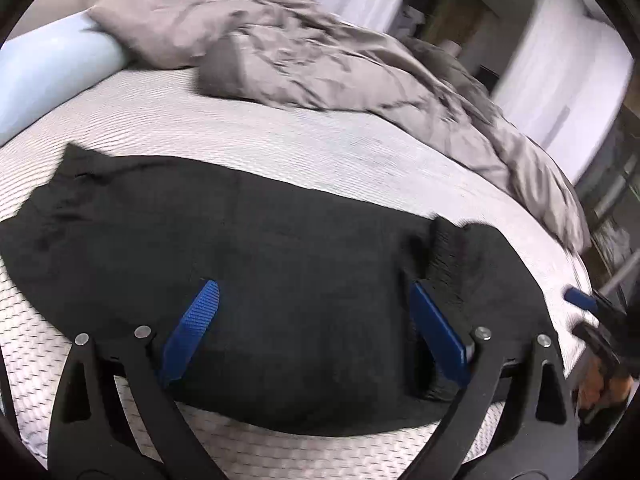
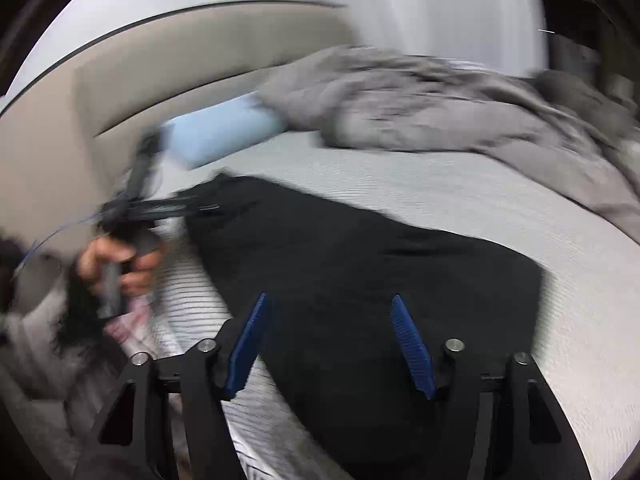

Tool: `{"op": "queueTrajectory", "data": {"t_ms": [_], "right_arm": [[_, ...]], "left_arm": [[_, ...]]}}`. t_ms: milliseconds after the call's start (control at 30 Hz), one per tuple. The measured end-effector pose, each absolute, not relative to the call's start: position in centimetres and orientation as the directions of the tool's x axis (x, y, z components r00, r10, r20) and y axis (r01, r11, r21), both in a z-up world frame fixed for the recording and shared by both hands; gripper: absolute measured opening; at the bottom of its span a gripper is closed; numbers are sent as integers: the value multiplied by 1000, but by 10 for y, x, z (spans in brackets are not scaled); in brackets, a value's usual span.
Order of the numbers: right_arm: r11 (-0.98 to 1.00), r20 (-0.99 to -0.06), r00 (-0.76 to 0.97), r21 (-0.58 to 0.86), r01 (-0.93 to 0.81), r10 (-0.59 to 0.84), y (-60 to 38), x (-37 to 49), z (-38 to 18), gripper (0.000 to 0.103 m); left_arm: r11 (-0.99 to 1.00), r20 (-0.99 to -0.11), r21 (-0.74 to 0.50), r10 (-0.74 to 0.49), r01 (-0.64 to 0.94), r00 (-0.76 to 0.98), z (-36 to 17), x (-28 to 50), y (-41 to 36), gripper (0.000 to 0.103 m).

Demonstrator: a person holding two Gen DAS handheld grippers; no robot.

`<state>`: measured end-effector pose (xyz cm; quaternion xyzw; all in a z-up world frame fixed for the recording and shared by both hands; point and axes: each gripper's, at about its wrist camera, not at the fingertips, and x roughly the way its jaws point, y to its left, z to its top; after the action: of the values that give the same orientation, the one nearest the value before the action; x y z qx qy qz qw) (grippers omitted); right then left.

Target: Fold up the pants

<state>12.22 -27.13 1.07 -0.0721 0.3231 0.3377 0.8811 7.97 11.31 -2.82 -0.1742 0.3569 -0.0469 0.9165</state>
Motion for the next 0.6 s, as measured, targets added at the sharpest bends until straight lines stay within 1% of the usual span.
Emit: {"op": "queueTrajectory", "data": {"t_ms": [33, 67, 100, 133, 167, 200, 233, 267, 333, 367, 433, 467, 500, 533, 600], "right_arm": [[803, -635, 592, 76, -591, 496, -283, 122, 4, 67], [841, -676, 601, 52, -539, 427, -295, 126, -9, 67], [868, -726, 597, 0, -497, 341, -305, 131, -24, 67], [882, -769, 590, -74, -465, 247, -312, 135, -41, 67], [883, -807, 570, -148, -447, 153, -321, 137, -58, 67], [883, -820, 555, -152, -443, 138, -330, 139, -64, 67], [891, -817, 547, -100, -444, 181, -343, 139, -62, 67], [897, -801, 558, -61, -438, 218, -357, 135, -59, 69], [913, -757, 594, 11, -407, 273, -378, 137, -48, 73], [915, -735, 601, 65, -397, 313, -387, 141, -43, 73], [900, -687, 605, 174, -401, 402, -398, 149, -39, 73], [891, -671, 601, 219, -398, 434, -400, 156, -38, 73], [884, -665, 593, 252, -395, 454, -401, 164, -41, 73], [877, -666, 580, 275, -394, 469, -400, 171, -42, 73], [877, -690, 553, 283, -389, 468, -384, 185, -44, 73]], "left_arm": [[940, -647, -341, -237, 3, 725, -30, 82, 98, 95], [949, -668, -313, -251, 42, 700, -35, 83, 82, 95], [968, -727, -229, -237, 98, 645, -45, 88, 61, 95], [981, -774, -139, -193, 136, 603, -53, 89, 43, 95], [985, -791, -65, -147, 158, 594, -60, 91, 30, 92], [987, -792, -28, -119, 160, 599, -62, 91, 25, 92], [987, -780, -49, -133, 152, 612, -58, 91, 28, 91], [981, -766, -108, -184, 158, 616, -53, 92, 34, 90], [945, -719, -281, -324, 170, 614, -43, 99, 49, 90], [916, -696, -368, -385, 159, 607, -40, 106, 57, 90], [854, -655, -495, -486, 157, 578, -38, 126, 62, 84], [827, -642, -539, -526, 159, 558, -39, 138, 61, 75], [811, -638, -564, -549, 157, 540, -39, 151, 56, 70], [794, -643, -590, -573, 148, 509, -43, 165, 52, 69], [791, -673, -599, -581, 124, 457, -51, 184, 43, 69]]}}
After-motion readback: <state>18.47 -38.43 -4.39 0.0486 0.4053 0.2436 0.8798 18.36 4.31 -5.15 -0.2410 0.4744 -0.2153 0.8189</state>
